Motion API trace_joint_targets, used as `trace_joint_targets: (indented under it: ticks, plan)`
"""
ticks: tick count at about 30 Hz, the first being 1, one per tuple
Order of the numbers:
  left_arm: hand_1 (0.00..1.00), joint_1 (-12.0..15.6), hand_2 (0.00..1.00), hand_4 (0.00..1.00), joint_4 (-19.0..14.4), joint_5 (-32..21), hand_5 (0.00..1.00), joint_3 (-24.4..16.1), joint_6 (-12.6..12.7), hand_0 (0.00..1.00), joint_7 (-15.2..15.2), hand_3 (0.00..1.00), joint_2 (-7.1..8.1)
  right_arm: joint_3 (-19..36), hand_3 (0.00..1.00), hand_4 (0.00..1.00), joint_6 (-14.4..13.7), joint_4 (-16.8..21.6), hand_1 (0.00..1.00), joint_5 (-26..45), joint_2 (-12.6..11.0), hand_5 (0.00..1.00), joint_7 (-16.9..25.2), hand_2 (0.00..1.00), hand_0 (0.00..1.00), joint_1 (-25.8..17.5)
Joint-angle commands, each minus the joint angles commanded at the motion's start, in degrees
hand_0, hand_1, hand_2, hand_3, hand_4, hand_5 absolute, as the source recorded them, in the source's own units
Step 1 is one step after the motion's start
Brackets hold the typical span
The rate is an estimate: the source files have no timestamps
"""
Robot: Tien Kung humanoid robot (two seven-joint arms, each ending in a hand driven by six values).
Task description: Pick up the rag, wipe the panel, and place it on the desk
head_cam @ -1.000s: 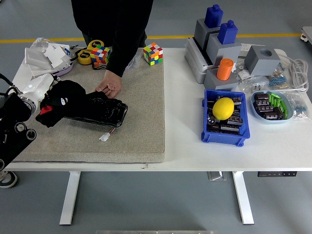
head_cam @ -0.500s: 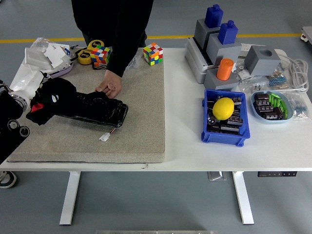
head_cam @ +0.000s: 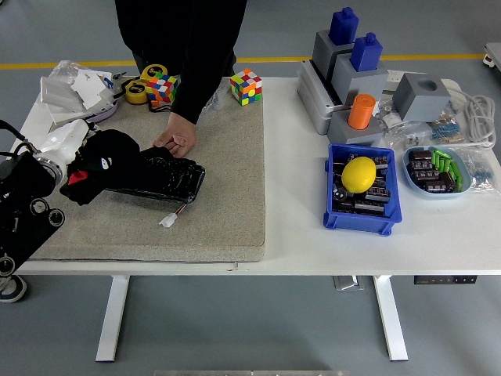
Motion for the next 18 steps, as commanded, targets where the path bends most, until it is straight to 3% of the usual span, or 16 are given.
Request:
trace_joint_targets:
  ticks: [6,18]
  plan:
    - [0.197,0.0,0.438,0.573,-1.6,0.9,0.061,0.8,-0.2,0.269,0.6,0.584,-0.71,0.0,0.61,0.998,0.1,-0.1,0.672,0.1,0.0,0.56,0.1,0.682,0.73,0.0]
    - [0.196,-0.3,0.438,0.576,-7.6,1.9,0.063,6.4,-0.6,0.267,2.2,0.583,-1.92,0.0,0.61,0.998,0.1,-0.1,0.672,0.2,-0.1,0.558,0.3,0.683,0.731,0.1]
